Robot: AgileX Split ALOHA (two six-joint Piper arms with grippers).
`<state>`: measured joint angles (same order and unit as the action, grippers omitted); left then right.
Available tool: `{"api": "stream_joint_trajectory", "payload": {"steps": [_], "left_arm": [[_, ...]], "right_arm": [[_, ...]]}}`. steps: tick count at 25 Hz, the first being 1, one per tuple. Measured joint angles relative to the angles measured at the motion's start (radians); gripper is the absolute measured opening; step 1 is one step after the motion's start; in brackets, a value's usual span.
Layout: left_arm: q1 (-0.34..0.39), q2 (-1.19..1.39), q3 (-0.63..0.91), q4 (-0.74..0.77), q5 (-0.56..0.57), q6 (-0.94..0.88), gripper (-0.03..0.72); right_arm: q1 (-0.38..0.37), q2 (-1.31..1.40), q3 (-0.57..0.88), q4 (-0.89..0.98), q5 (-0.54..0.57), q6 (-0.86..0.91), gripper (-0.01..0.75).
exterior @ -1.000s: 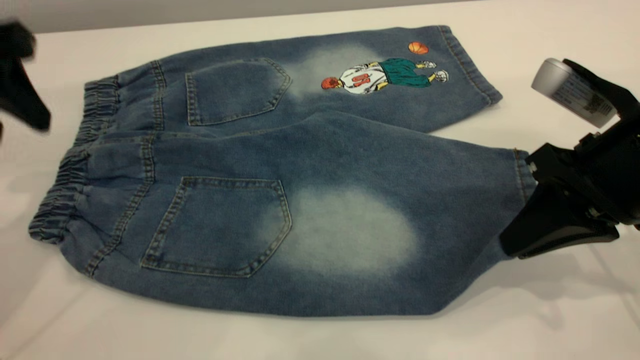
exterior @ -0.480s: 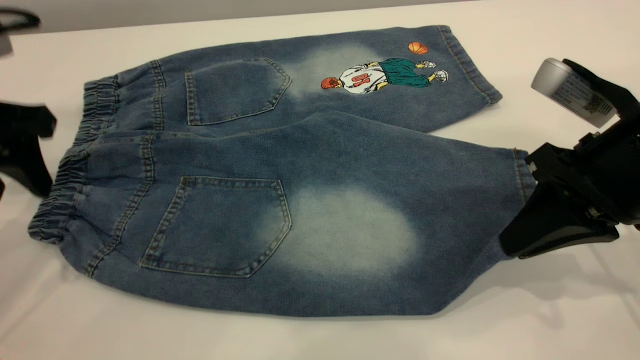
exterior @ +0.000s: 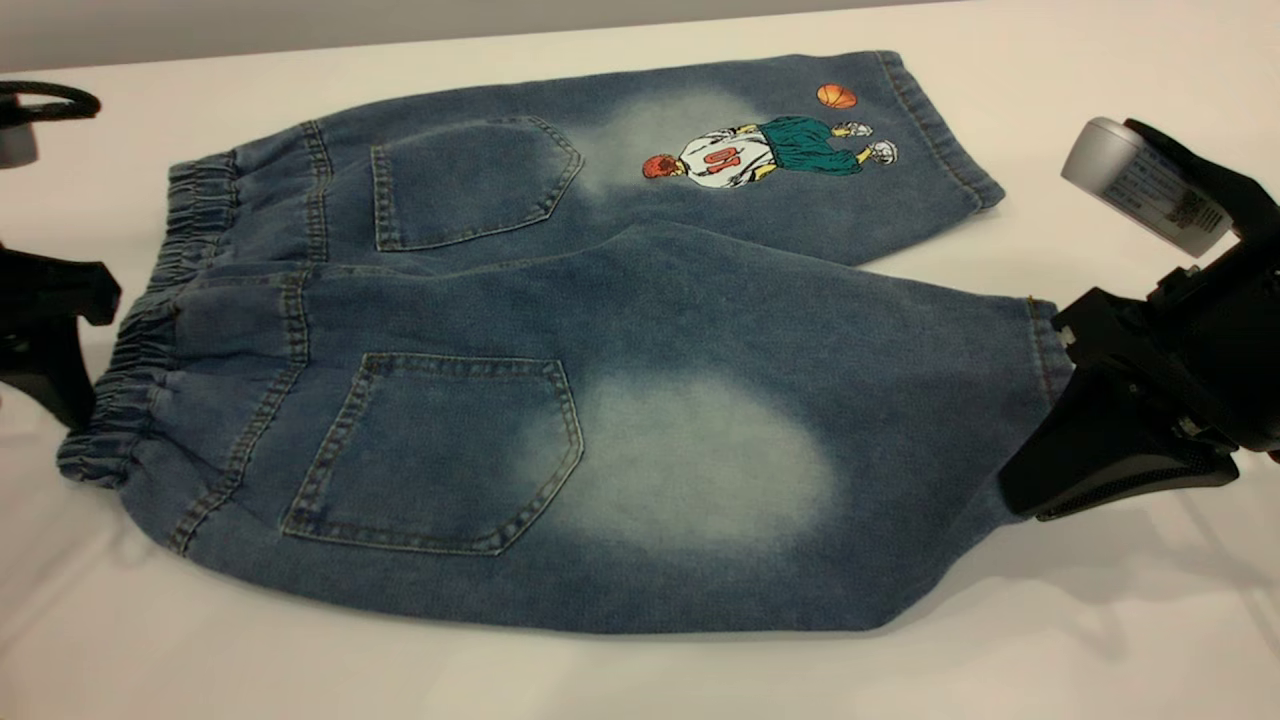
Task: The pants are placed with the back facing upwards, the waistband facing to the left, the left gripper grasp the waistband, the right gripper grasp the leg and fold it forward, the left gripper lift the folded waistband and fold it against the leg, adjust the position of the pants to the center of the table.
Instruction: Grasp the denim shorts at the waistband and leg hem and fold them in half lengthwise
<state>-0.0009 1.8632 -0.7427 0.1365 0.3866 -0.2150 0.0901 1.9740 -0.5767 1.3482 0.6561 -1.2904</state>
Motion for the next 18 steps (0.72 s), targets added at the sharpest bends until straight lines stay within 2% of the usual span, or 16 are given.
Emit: {"api": "stream_joint_trajectory", "payload": {"steps": [3, 18], "left_arm": [[-0.001, 0.033, 0.0, -0.005, -0.049, 0.024, 0.413], [-0.002, 0.137, -0.001, -0.089, -0.124, 0.026, 0.41]], "right_arm": [[0.0, 0.0, 0.0, -0.008, 0.0, 0.0, 0.018], [0.0, 0.0, 0.0, -0.007, 0.0, -0.001, 0.018]]}}
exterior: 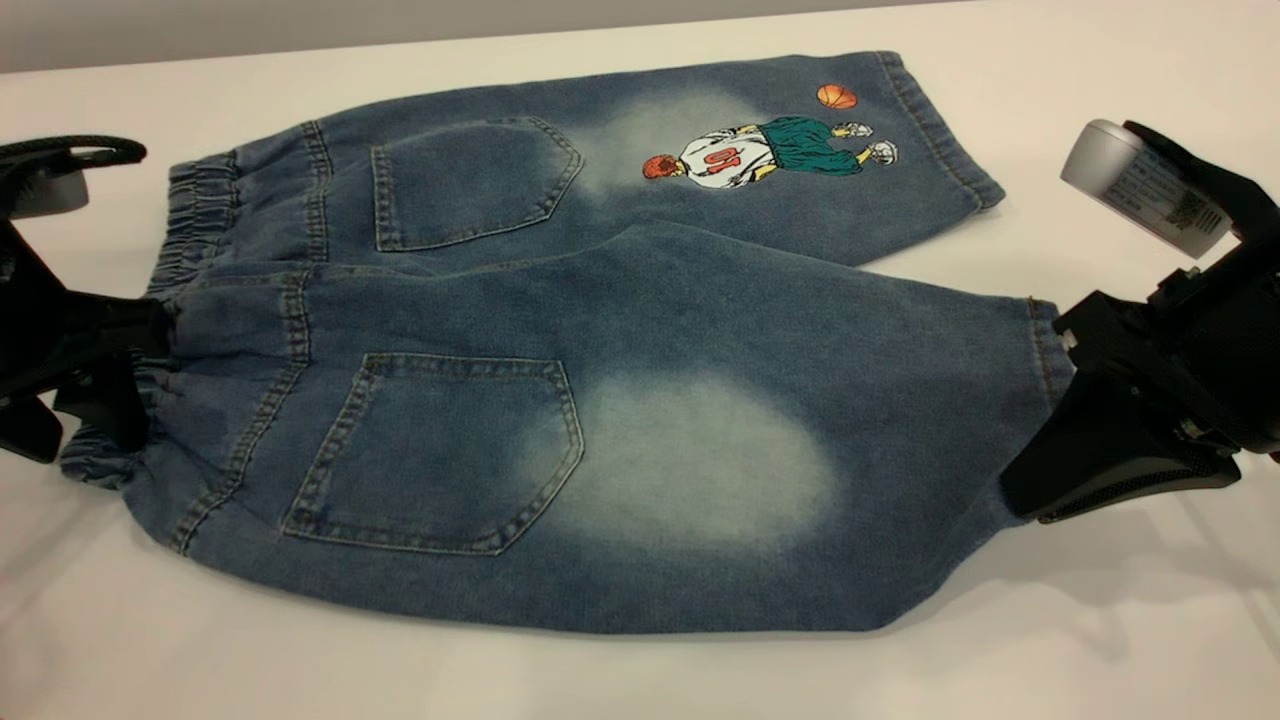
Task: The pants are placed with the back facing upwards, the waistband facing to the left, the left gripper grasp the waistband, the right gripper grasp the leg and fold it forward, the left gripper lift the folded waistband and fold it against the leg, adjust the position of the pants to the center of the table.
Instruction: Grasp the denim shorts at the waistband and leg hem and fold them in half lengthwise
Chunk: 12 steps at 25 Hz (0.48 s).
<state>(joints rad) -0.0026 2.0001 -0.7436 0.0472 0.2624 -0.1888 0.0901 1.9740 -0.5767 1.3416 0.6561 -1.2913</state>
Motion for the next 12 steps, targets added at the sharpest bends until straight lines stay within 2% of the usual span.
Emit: {"api": "stream_joint_trajectory", "payload": {"steps": [7, 12], "left_arm": [[-0.059, 0.02, -0.001, -0.032, -0.035, -0.002, 0.391], [-0.093, 0.023, 0.0, -0.061, -0.049, -0.007, 0.283]], "right_arm": [[0.0, 0.0, 0.0, 0.004, 0.0, 0.0, 0.018], [0.0, 0.0, 0.0, 0.005, 0.0, 0.0, 0.018]]}}
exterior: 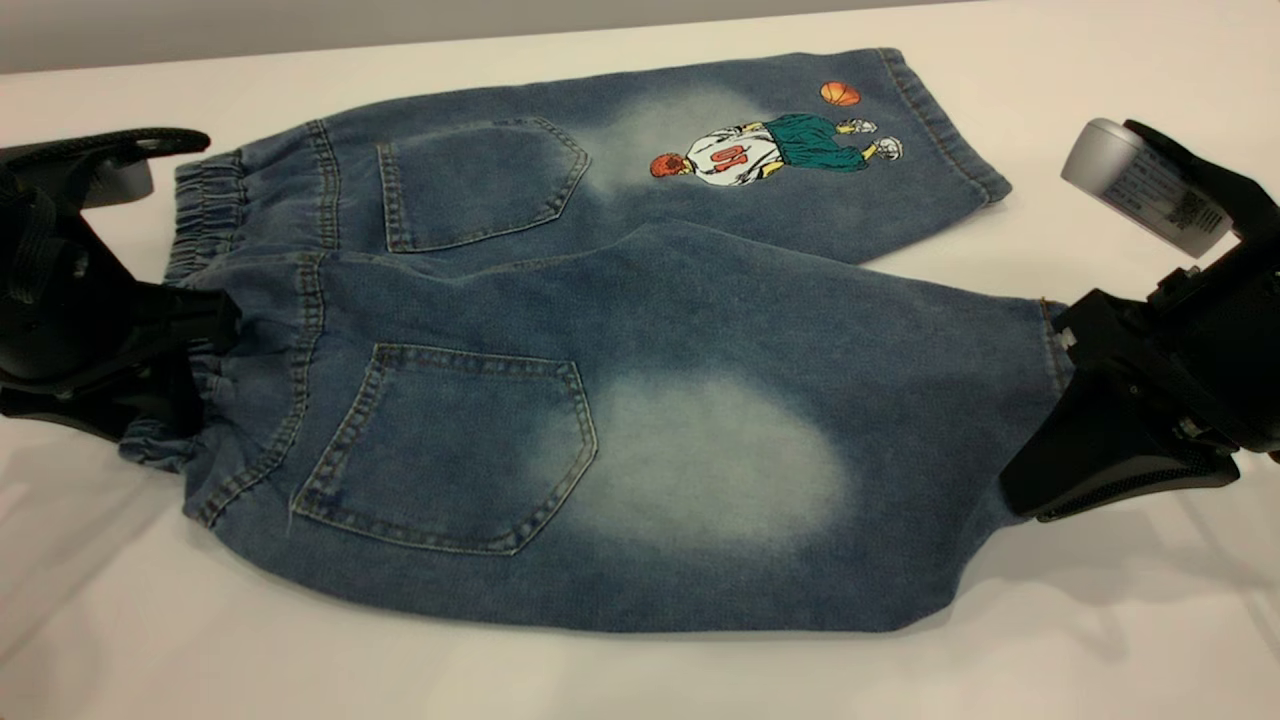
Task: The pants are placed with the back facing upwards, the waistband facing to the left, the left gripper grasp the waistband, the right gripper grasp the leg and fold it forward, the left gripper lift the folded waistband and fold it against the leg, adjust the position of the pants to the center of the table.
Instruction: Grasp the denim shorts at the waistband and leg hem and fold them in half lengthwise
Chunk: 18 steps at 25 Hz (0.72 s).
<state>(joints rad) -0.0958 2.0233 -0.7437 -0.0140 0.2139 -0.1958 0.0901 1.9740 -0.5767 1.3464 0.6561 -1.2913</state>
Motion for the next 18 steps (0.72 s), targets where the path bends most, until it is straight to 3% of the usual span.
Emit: {"api": "stream_joint_trajectory", "payload": {"steps": [6, 10, 18], "left_arm": [[0.001, -0.001, 0.0, -0.003, 0.001, 0.0, 0.079], [0.002, -0.023, -0.001, 0.014, 0.039, 0.0, 0.074], [0.004, -0.177, -0.095, 0.014, 0.254, 0.06, 0.074]], "right_arm": [[0.0, 0.0, 0.0, 0.002, 0.0, 0.0, 0.018], [0.0, 0.0, -0.001, 0.003, 0.0, -0.002, 0.018], [0.0, -0.111, -0.053, -0.012, 0.04, 0.026, 0.018]]}}
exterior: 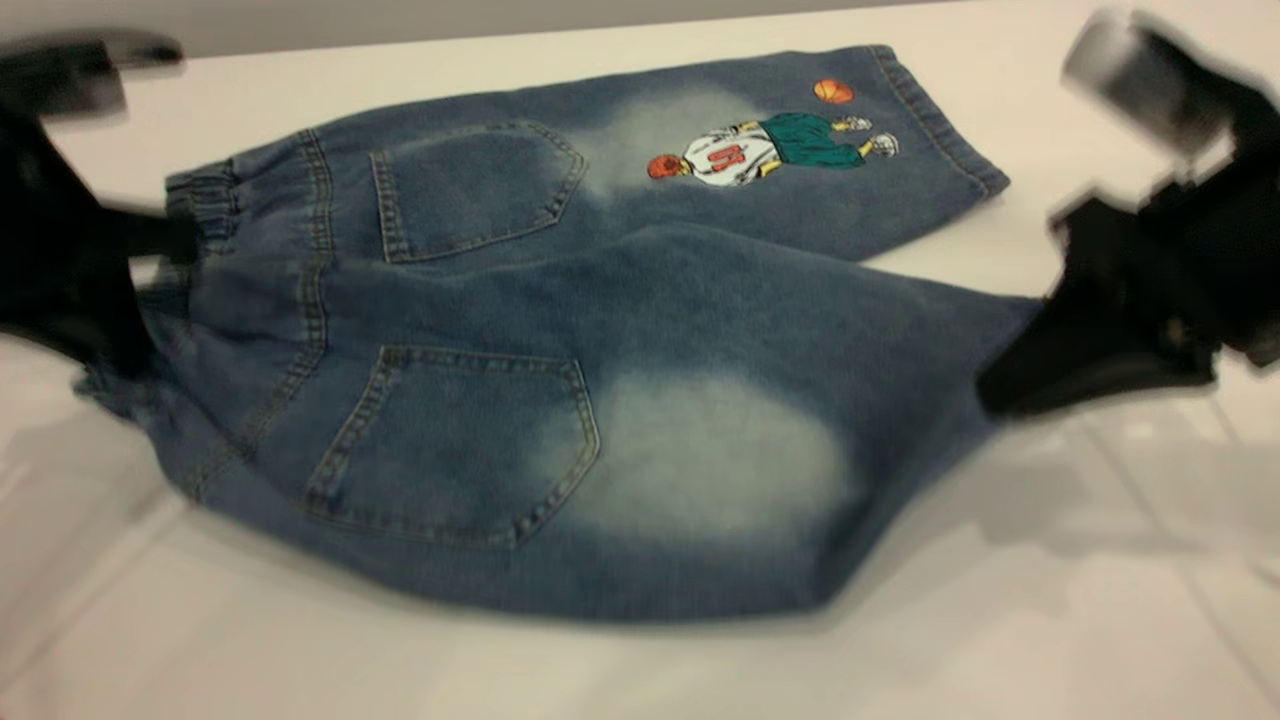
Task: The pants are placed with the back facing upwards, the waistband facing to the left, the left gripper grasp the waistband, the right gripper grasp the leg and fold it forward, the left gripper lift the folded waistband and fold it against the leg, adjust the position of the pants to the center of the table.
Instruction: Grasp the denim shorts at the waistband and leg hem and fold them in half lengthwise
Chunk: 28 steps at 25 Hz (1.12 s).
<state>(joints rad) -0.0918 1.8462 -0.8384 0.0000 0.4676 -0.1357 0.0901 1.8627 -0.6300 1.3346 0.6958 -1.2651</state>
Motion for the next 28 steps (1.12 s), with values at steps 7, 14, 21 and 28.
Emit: {"api": "stream_joint_trajectory", "payload": {"steps": [7, 14, 21, 28], "left_arm": [[-0.001, -0.045, -0.138, 0.0, 0.153, 0.052, 0.074], [-0.001, -0.042, -0.262, 0.0, 0.165, 0.052, 0.072], [-0.001, -0.004, -0.376, 0.0, 0.16, 0.069, 0.072], [-0.001, 0.09, -0.498, 0.0, 0.152, 0.078, 0.072]], "right_arm": [[0.0, -0.128, -0.102, -0.07, 0.001, 0.104, 0.018], [0.0, -0.128, -0.23, -0.112, -0.066, 0.159, 0.018], [0.0, -0.079, -0.329, -0.115, -0.131, 0.159, 0.018], [0.0, 0.04, -0.48, -0.164, -0.139, 0.158, 0.018]]}}
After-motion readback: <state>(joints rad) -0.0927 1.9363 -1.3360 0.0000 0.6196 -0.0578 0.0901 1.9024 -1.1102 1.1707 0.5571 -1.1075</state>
